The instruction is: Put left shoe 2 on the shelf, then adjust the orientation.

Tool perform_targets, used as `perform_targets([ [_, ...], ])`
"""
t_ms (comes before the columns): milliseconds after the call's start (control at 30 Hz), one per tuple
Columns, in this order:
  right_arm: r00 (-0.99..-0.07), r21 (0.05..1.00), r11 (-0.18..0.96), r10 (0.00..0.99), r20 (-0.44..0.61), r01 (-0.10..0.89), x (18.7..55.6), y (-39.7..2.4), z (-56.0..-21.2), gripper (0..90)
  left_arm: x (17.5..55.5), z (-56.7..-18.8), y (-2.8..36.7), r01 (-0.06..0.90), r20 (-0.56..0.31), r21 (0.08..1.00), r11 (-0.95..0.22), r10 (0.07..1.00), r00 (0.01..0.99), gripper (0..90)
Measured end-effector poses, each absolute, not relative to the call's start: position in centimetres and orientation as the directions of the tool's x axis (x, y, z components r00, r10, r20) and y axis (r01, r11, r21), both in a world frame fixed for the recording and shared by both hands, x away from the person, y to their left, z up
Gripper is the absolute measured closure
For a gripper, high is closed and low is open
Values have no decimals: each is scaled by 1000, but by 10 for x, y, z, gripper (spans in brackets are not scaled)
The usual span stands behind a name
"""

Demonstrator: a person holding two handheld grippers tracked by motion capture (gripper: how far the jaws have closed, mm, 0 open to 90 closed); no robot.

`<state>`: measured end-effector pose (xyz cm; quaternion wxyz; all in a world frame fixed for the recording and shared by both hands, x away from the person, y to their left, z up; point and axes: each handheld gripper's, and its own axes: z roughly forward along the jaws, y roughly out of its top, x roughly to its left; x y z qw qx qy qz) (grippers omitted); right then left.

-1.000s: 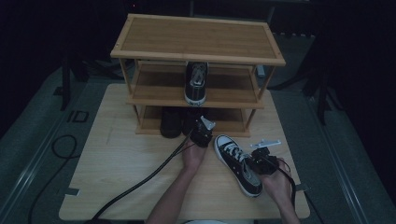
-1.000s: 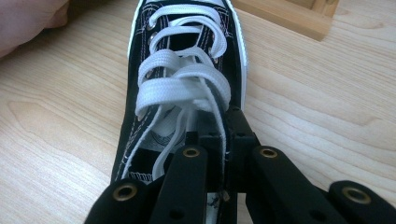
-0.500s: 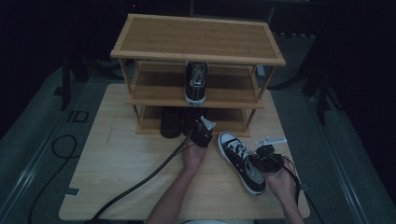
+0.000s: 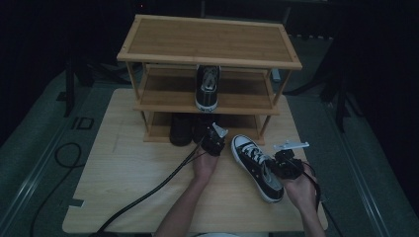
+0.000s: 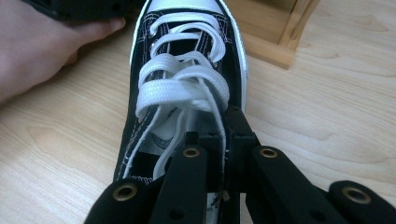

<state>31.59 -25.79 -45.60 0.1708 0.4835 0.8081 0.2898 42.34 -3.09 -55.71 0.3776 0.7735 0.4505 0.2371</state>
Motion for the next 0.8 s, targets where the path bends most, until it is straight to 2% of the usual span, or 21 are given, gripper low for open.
perform_targets([
  [800, -499, 674, 356, 867, 21, 647, 321, -270, -423, 878, 423, -557, -31, 519, 28, 797, -308, 878, 478, 900],
])
